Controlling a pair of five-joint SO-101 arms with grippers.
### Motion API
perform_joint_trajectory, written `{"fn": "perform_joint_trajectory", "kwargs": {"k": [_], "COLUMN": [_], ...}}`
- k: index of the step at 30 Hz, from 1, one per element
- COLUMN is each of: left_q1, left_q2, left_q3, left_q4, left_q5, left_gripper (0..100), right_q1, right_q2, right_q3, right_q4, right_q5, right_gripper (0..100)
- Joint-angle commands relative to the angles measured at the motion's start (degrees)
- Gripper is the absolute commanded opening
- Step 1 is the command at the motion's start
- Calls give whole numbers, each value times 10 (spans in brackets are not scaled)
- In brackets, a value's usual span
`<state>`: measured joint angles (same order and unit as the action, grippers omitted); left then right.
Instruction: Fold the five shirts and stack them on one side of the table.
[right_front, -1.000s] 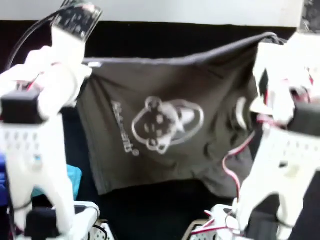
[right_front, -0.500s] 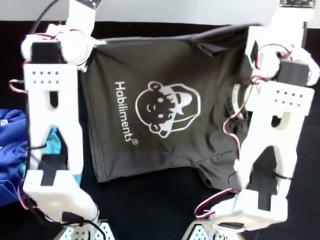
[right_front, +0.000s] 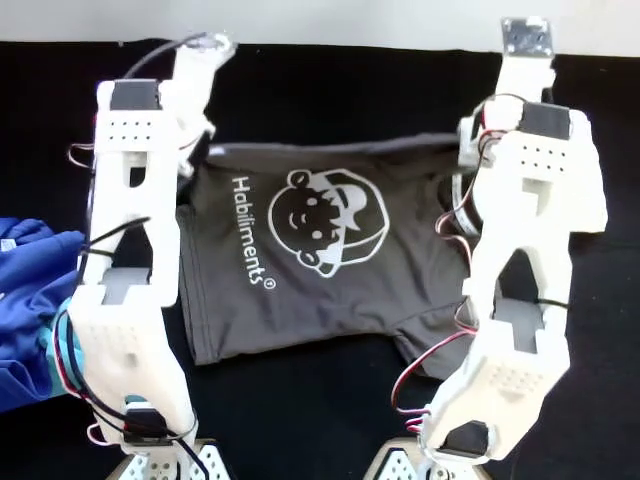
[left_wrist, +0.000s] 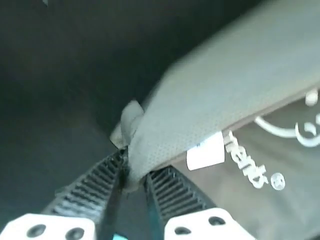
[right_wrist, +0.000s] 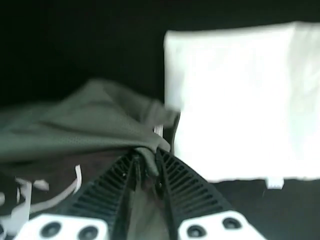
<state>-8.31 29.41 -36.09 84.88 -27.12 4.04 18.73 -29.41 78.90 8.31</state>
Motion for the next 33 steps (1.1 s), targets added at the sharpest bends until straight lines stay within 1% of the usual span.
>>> {"fn": "perform_joint_trajectory", "kwargs": {"k": [1,9,12,15,20,22,26,29,33], "left_q1": [-7,-8,-17,-20,1,3,1,8,18], "left_q2": [3,4,2,-20,-95,-125,-175,-206,-253], "left_q3": [-22,-22,-7,44,183,240,350,422,494], "left_q4": [45,154,162,162,159,144,83,59,53], "left_q5": [-2,-4,-4,-6,-34,-34,-34,-34,-34], "left_gripper": [8,8,8,8,8,8,8,8,8], "right_q1": [3,7,24,57,107,117,120,129,142], "right_q2": [0,-2,-2,-2,-6,-22,-97,-170,-247], "right_q3": [-17,-22,-22,-17,14,56,180,283,401], "right_q4": [52,182,210,219,220,220,206,155,83], "right_q5": [-3,-3,-2,4,74,105,162,171,179], "right_gripper": [6,6,6,6,6,6,6,6,6]}}
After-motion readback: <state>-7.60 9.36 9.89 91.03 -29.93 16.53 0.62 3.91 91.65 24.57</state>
